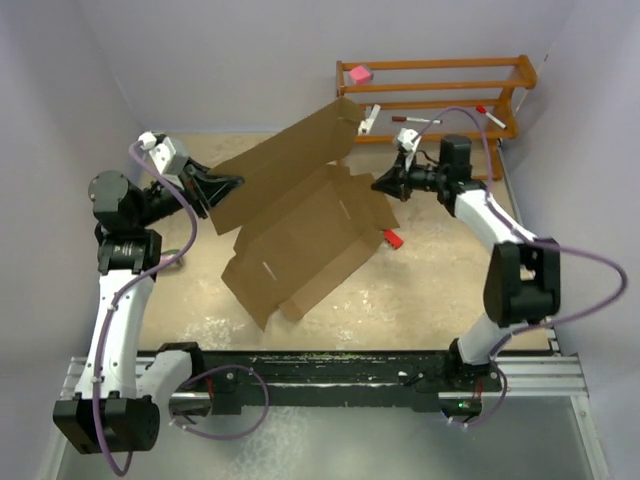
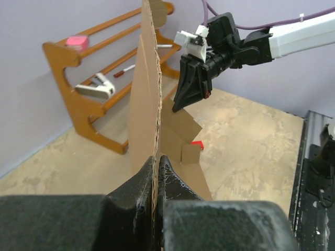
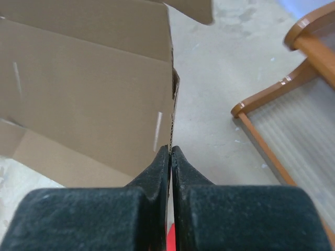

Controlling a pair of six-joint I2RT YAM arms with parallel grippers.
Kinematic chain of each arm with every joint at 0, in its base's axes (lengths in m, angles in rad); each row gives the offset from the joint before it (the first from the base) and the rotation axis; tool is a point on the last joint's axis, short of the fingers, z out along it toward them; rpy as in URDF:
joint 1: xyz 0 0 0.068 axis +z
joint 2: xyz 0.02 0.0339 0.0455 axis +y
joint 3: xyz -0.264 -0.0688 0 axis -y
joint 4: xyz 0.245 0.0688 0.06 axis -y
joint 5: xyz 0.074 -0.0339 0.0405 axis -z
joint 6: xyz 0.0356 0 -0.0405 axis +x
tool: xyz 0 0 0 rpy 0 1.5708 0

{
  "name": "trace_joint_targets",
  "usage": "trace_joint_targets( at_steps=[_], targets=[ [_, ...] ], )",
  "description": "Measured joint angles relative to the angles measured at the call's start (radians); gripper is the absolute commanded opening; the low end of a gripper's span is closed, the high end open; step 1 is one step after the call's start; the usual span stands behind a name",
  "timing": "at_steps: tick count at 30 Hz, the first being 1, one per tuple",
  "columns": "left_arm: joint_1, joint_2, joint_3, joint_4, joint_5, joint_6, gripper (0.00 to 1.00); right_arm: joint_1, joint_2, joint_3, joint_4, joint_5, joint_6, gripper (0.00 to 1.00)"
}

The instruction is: Fold the paper box

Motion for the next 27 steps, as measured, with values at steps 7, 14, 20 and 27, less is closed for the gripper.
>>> trace_joint_targets(
  at_steps=[7, 14, 20, 27],
  targets=[
    [-0.087, 0.079, 0.078, 0.052, 0.073, -0.062, 0.04, -0.032, -0.225, -0.253, 0.344, 0.06, 0.158, 0.0],
    [-0.102, 0.1, 0.133, -0.061, 0.11, -0.043, 0.04, -0.08, -0.215, -0.501, 0.764, 0.103, 0.349, 0.0],
    [-0.12, 0.075, 0.105, -0.106, 0.122, -0.031, 0.04, -0.104, -0.179, -0.645, 1.091, 0.111, 0.463, 0.0],
    [-0.137, 0.058, 0.058, -0.149, 0.115, -0.015, 0.04, -0.066, -0.172, -0.663, 1.141, 0.132, 0.455, 0.0]
  ],
)
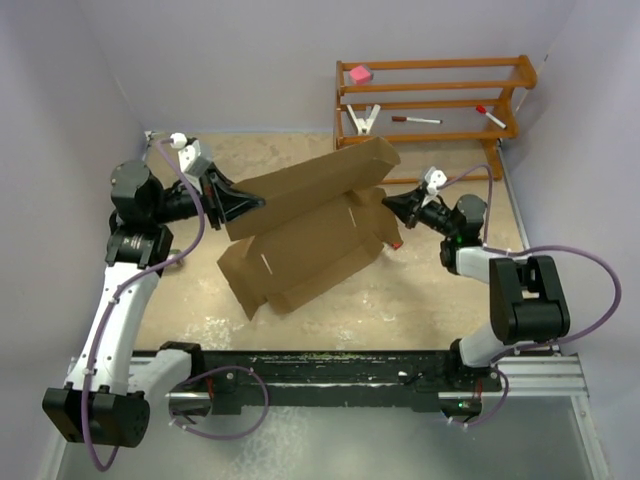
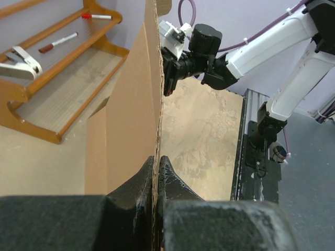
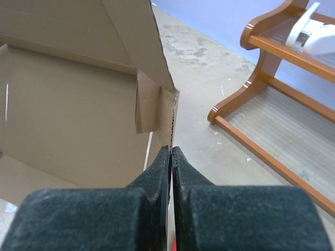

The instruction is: Fold the paper box

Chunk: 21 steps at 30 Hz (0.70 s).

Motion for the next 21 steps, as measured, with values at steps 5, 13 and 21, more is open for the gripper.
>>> trace_joint_targets(
  at_steps=[5, 13, 21],
  targets=[
    [-0.003, -0.015, -0.024, -0.027, -0.018, 0.001, 0.04, 0.01, -0.092, 0.0, -0.186, -0.001, -0.146, 0.0],
    [-0.005, -0.021, -0.027, -0.038, -0.057, -0.003, 0.04, 0.01, -0.127, 0.113, -0.569, 0.039, -0.377, 0.29],
    [-0.005, -0.007, -0.027, -0.047, -0.114, -0.031, 0.04, -0.049, -0.166, 0.326, -0.982, 0.042, -0.563, 0.69]
  ],
)
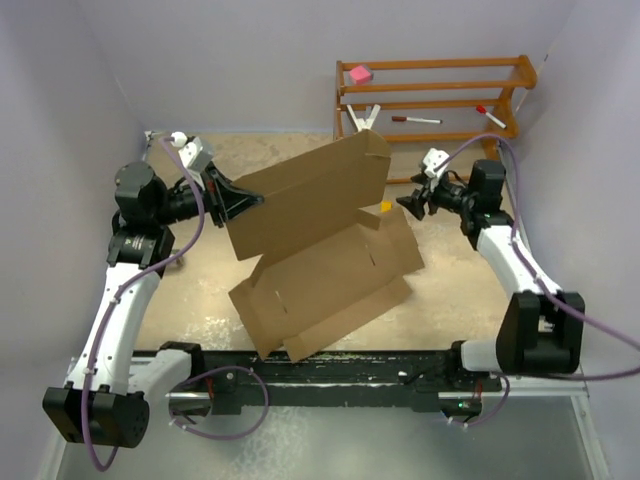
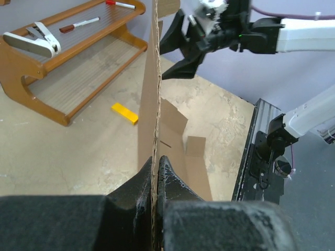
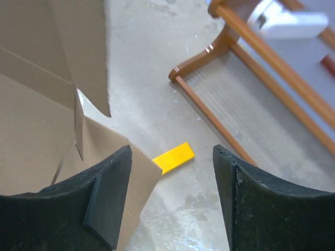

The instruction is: Fold the paper box

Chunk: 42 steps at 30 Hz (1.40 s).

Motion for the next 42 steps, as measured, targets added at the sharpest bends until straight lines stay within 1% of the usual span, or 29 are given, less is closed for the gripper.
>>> trace_joint_targets(
  at_steps=[1, 3, 4, 5, 6, 7, 9, 12, 15, 18, 23, 35, 42],
  targets=[
    [0.0, 0.0, 0.0, -0.003, -0.006, -0.001, 0.04, -0.005, -0.029, 0.002, -0.018, -0.008, -0.022, 0.66],
    [0.0, 0.0, 0.0, -0.01, -0.014, -0.002, 0.04, -0.006, -0.083, 0.002, -0.034, -0.043, -0.04, 0.53],
    [0.0, 0.001, 0.0, -0.013, -0.017, -0.002, 0.04, -0.002, -0.098, 0.002, -0.027, -0.057, -0.041, 0.35],
    [0.0, 0.002, 0.0, -0.014, -0.019, -0.002, 0.04, 0.003, -0.101, 0.004, -0.019, -0.076, -0.03, 0.26],
    [0.0, 0.003, 0.0, -0.014, -0.019, -0.002, 0.04, 0.006, -0.096, 0.007, -0.014, -0.079, -0.031, 0.13],
    [0.0, 0.005, 0.0, -0.013, -0.021, -0.002, 0.04, 0.011, -0.07, 0.019, -0.015, -0.09, -0.02, 0.07],
    [0.0, 0.011, -0.004, -0.003, -0.021, -0.002, 0.04, 0.016, 0.003, 0.06, -0.025, -0.099, 0.0, 0.03],
    [0.007, 0.032, -0.022, 0.055, -0.002, -0.018, 0.04, 0.015, 0.154, 0.14, -0.064, -0.1, 0.023, 0.03],
    [0.027, 0.068, -0.031, 0.117, 0.027, -0.044, 0.04, 0.01, 0.21, 0.131, -0.089, -0.101, 0.029, 0.05],
    [0.042, 0.106, -0.035, 0.183, 0.05, -0.069, 0.04, 0.01, 0.204, 0.098, -0.087, -0.129, 0.03, 0.07],
    [0.045, 0.141, -0.037, 0.258, 0.079, -0.093, 0.04, 0.022, 0.204, 0.096, -0.09, -0.184, 0.013, 0.11],
    [0.045, 0.168, -0.056, 0.408, 0.124, -0.111, 0.04, 0.053, 0.227, 0.089, -0.097, -0.287, -0.062, 0.32],
    [0.047, 0.222, -0.056, 0.502, 0.146, -0.141, 0.04, 0.056, 0.222, 0.013, -0.064, -0.356, -0.069, 0.32]
  ],
)
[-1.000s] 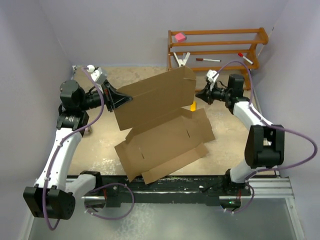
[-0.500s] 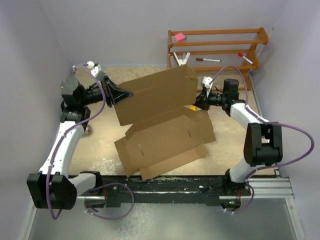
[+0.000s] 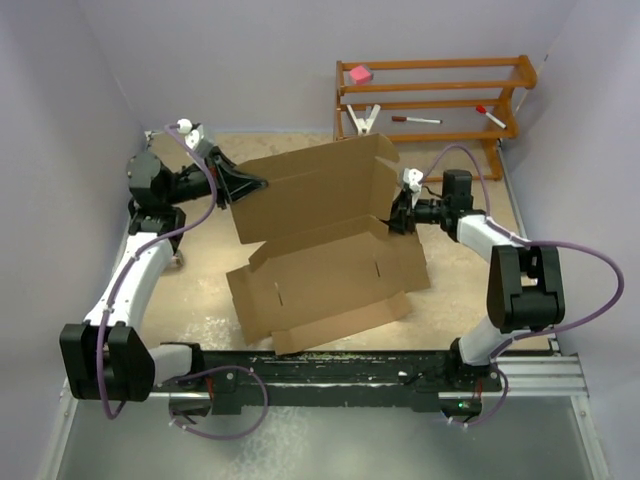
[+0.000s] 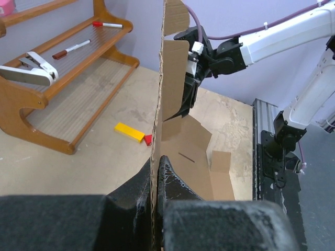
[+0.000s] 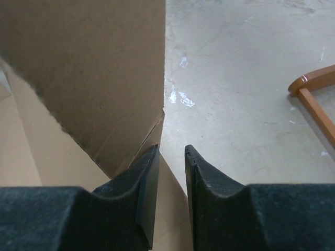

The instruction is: Fold the paper box

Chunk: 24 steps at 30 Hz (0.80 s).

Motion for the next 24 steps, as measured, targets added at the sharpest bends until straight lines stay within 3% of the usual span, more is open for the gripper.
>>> trace_joint_targets(
  at_steps=[9, 15, 20, 24],
  targets=[
    [0.001, 0.064, -0.005, 0.194, 0.05, -0.109, 0.04, 0.003, 0.023, -0.076, 0.306, -0.038, -0.001, 0.32],
    [0.008, 0.117, -0.005, 0.32, 0.074, -0.19, 0.04, 0.019, 0.035, -0.079, 0.387, -0.063, -0.002, 0.32],
    [0.027, 0.146, -0.005, 0.367, 0.09, -0.228, 0.04, 0.02, 0.021, -0.066, 0.243, -0.085, -0.007, 0.32],
    [0.029, 0.172, -0.005, 0.416, 0.097, -0.262, 0.04, 0.02, 0.031, 0.053, -0.084, -0.11, -0.007, 0.32]
  ],
)
